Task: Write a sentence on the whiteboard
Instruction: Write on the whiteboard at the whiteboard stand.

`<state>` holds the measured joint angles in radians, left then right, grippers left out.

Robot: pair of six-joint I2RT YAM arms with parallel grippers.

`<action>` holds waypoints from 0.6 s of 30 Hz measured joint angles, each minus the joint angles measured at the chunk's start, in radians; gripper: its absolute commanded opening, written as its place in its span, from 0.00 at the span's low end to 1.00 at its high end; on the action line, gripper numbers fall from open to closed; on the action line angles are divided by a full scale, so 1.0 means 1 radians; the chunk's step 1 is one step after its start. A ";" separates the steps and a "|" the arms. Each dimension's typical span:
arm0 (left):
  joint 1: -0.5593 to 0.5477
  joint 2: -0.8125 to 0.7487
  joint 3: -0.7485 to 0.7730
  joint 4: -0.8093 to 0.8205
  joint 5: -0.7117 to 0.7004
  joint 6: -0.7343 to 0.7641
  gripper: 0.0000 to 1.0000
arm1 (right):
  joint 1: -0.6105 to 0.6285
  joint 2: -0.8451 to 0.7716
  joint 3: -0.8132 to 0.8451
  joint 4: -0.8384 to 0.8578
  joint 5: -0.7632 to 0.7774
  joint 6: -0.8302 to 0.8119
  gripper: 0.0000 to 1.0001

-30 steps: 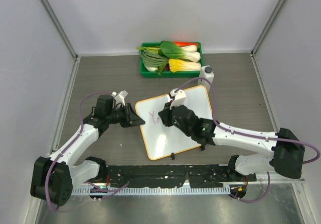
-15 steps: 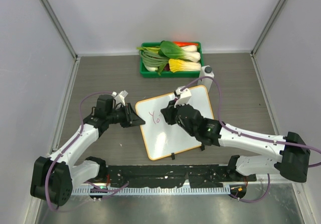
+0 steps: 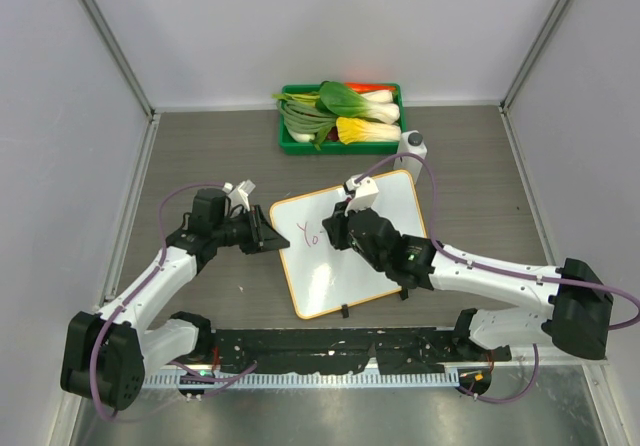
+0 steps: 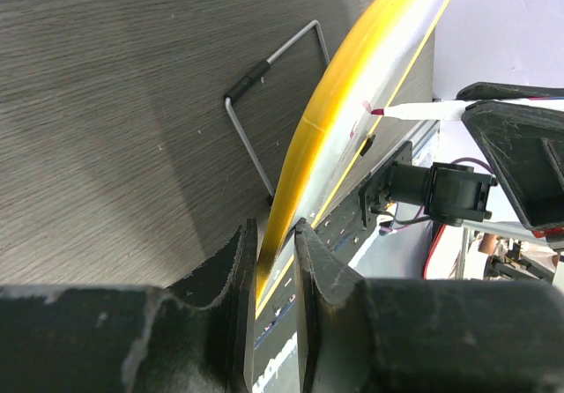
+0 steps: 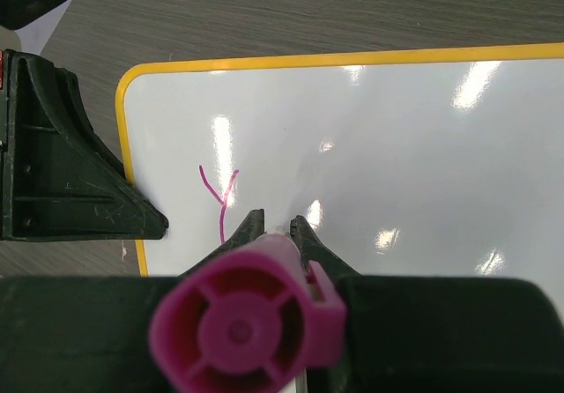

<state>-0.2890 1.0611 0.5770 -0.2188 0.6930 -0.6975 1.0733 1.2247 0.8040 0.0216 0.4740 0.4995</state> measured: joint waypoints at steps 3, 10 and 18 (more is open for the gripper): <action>0.000 0.000 0.000 0.000 0.000 0.000 0.05 | 0.000 0.000 0.000 0.000 0.001 0.000 0.01; 0.000 0.000 0.000 0.000 0.000 0.000 0.05 | 0.000 0.000 -0.005 0.003 0.001 0.000 0.01; 0.000 0.000 0.000 0.000 -0.001 0.000 0.04 | -0.002 -0.001 -0.013 0.018 0.000 0.004 0.01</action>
<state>-0.2890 1.0611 0.5770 -0.2192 0.6922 -0.6971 1.0714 1.2240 0.7906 0.0391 0.4744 0.5034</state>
